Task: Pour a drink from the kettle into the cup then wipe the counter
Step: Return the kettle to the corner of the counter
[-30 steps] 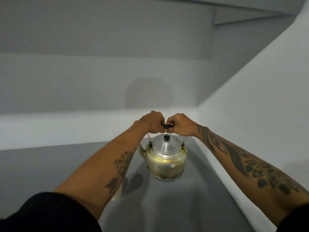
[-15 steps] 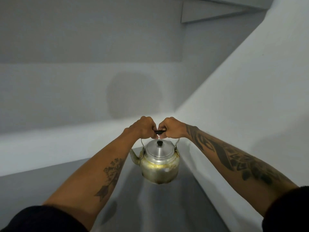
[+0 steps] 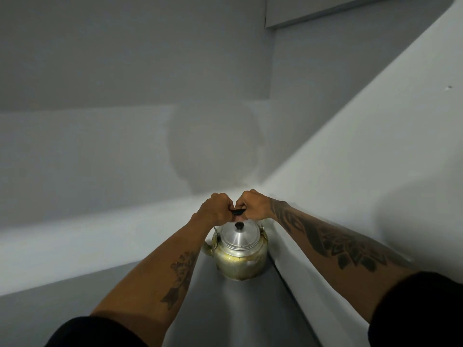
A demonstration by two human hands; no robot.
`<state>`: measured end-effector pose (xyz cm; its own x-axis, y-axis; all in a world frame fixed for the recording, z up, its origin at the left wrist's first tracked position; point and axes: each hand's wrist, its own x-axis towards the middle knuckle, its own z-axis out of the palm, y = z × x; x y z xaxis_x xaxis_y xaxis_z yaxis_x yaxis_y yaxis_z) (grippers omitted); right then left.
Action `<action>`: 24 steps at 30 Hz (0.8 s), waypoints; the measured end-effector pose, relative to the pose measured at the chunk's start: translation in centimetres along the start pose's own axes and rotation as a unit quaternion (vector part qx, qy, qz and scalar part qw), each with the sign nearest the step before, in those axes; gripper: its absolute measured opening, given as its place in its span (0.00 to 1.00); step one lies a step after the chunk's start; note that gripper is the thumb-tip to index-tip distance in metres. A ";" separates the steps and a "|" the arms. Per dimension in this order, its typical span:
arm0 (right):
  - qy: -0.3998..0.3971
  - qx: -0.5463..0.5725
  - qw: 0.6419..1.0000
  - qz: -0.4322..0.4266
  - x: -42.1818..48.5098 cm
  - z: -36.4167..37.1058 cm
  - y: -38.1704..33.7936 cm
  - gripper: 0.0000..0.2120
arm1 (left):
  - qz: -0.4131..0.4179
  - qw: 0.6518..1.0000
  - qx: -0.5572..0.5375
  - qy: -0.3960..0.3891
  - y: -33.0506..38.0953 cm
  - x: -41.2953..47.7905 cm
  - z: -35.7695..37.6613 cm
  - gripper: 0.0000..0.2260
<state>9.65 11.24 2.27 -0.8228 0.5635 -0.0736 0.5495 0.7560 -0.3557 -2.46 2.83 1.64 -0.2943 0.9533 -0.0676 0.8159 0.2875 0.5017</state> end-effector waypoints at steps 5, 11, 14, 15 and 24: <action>-0.010 0.002 1.000 0.013 1.6 0.6 1.6 0.04 | -0.013 1.000 -0.003 0.004 -0.4 1.8 1.4 0.11; -0.010 0.008 1.000 0.025 2.2 1.1 2.7 0.10 | -0.018 1.000 -0.014 0.003 -0.8 2.8 2.4 0.12; -0.009 0.005 1.000 0.026 2.4 1.3 3.1 0.12 | -0.015 1.000 -0.020 0.004 -1.0 3.2 2.9 0.12; -0.008 0.004 1.000 0.028 2.5 1.4 3.3 0.12 | -0.014 1.000 -0.021 0.006 -1.0 3.3 2.9 0.12; 0.008 0.001 0.999 0.042 2.4 1.6 3.5 0.11 | -0.016 1.000 0.007 0.009 -0.5 3.4 3.1 0.12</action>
<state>9.35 14.71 -0.65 -0.7708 0.6309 -0.0879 0.6167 0.7046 -0.3510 -2.31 6.21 -1.45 -0.3294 0.9417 -0.0677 0.8131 0.3194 0.4867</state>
